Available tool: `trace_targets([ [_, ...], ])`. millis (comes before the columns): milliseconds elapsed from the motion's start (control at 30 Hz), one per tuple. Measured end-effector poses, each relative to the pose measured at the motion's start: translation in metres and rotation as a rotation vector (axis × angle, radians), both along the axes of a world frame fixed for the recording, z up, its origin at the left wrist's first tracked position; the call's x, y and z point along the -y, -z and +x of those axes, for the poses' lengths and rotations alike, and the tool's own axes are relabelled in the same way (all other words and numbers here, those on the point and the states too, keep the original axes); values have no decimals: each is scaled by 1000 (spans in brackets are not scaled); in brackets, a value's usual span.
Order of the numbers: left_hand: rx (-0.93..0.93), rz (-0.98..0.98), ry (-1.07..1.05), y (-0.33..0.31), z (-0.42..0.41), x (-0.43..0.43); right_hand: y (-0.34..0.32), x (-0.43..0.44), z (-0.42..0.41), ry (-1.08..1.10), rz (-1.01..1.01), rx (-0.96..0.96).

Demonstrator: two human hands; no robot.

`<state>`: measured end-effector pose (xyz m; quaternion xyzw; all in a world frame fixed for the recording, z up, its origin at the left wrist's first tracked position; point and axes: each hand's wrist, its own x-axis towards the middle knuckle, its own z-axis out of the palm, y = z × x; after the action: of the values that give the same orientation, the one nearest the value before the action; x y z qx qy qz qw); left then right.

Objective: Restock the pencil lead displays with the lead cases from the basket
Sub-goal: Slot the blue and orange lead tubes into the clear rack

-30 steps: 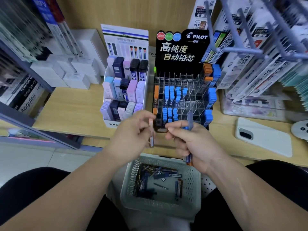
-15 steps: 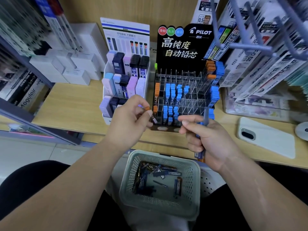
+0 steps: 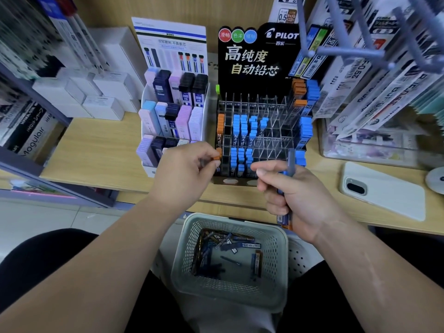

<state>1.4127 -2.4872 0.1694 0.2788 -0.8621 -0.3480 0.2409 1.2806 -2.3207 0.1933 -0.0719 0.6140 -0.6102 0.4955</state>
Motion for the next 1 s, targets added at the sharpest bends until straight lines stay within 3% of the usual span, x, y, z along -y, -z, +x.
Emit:
trace_targets([
  [133, 19, -266, 43, 9, -6, 6, -1, 1, 2, -33, 12, 11],
  [267, 99, -400, 1, 11, -8, 4, 0, 2, 4, -60, 18, 18],
  [500, 145, -438, -53, 6, -10, 2, 1, 1, 2, -70, 17, 35],
  [733, 82, -417, -100, -7, -3, 1, -3, 2, 3, -235, 26, -1],
  [800, 32, -330, -115, -16, -3, -3, -4, 1, 3, -284, 33, -17],
  [933, -2, 290, -24, -36, -11, -29, -5, -1, 5, -386, 75, -56],
  [1000, 54, 445, 58, -41, -16, -42, -6, -3, 8, -441, 64, -64],
])
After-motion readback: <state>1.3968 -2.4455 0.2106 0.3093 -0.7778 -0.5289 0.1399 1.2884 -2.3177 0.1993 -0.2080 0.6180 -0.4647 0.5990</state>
